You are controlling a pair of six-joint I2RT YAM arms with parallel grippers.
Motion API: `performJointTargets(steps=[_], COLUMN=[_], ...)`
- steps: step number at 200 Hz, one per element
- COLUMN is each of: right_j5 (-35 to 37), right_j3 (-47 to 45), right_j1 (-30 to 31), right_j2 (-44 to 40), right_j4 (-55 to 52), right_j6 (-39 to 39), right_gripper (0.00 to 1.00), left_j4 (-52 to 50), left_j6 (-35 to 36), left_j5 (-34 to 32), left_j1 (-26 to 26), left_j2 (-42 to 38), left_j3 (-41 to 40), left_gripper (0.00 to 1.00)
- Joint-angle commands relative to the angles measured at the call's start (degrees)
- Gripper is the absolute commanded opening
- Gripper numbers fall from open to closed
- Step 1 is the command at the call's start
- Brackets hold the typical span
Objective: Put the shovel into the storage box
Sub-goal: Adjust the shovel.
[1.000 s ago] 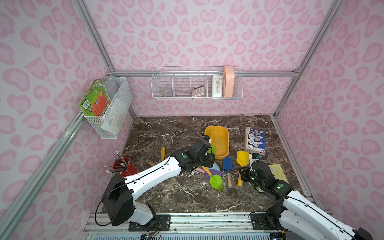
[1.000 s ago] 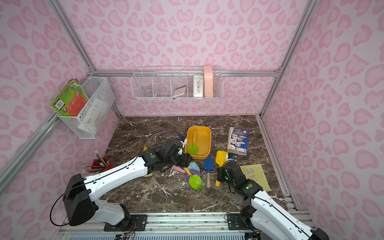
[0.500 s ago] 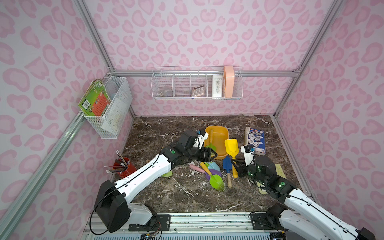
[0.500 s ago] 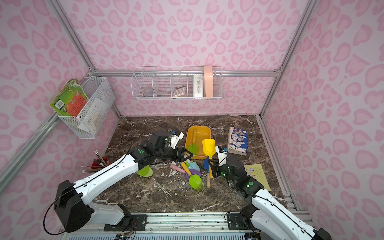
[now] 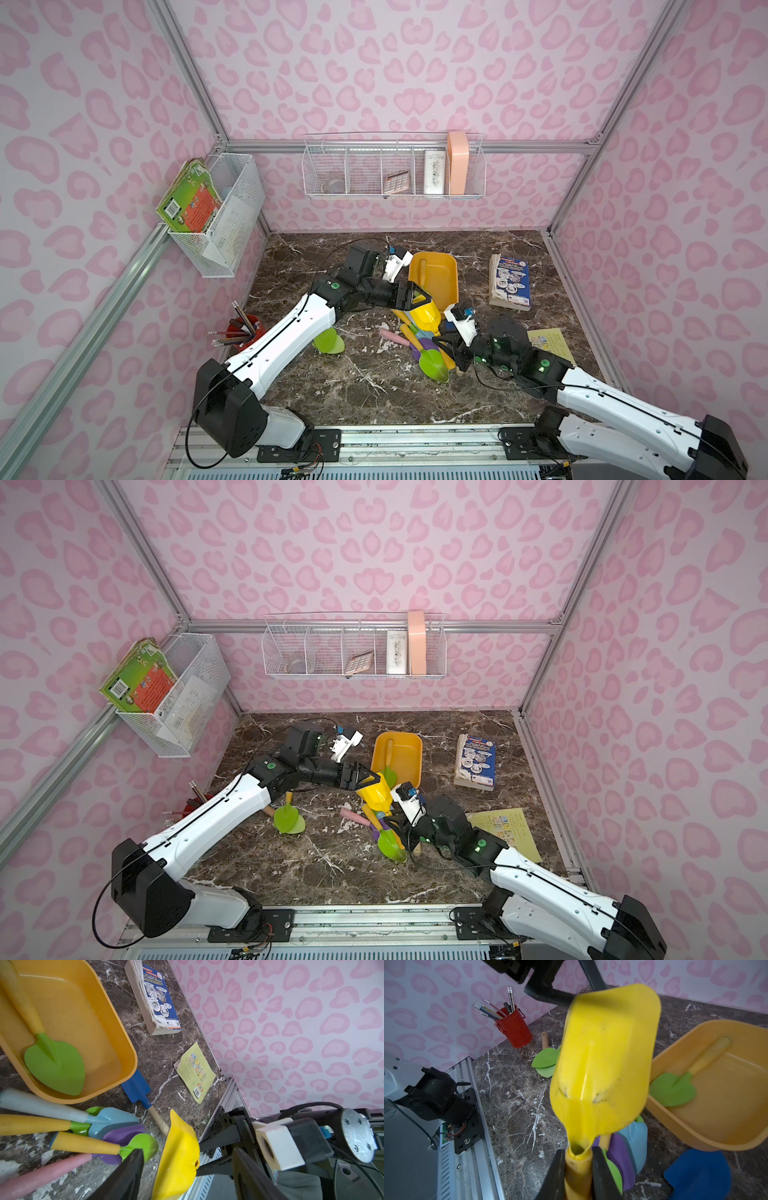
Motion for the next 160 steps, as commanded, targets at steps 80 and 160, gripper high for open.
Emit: performJointTargets(steps=[80,160], right_j5=[-1.71,0.13], right_j3=[1.23,2.05], right_j1=[1.38,1.83], right_j2=[0.93,1.92], right_j4=[2.75,2.03], right_j6=[-6.10,-6.17], right_gripper=[0.18,0.27], left_j4=[-5.76,-5.58], left_j6=[5.39,5.59], left_j5=[10.62,10.50], left_j1=[1.40,1.49], left_j2=[-0.94,-1.72], left_j3=[-2.56,-2.09], left_gripper=[0.39,0.00])
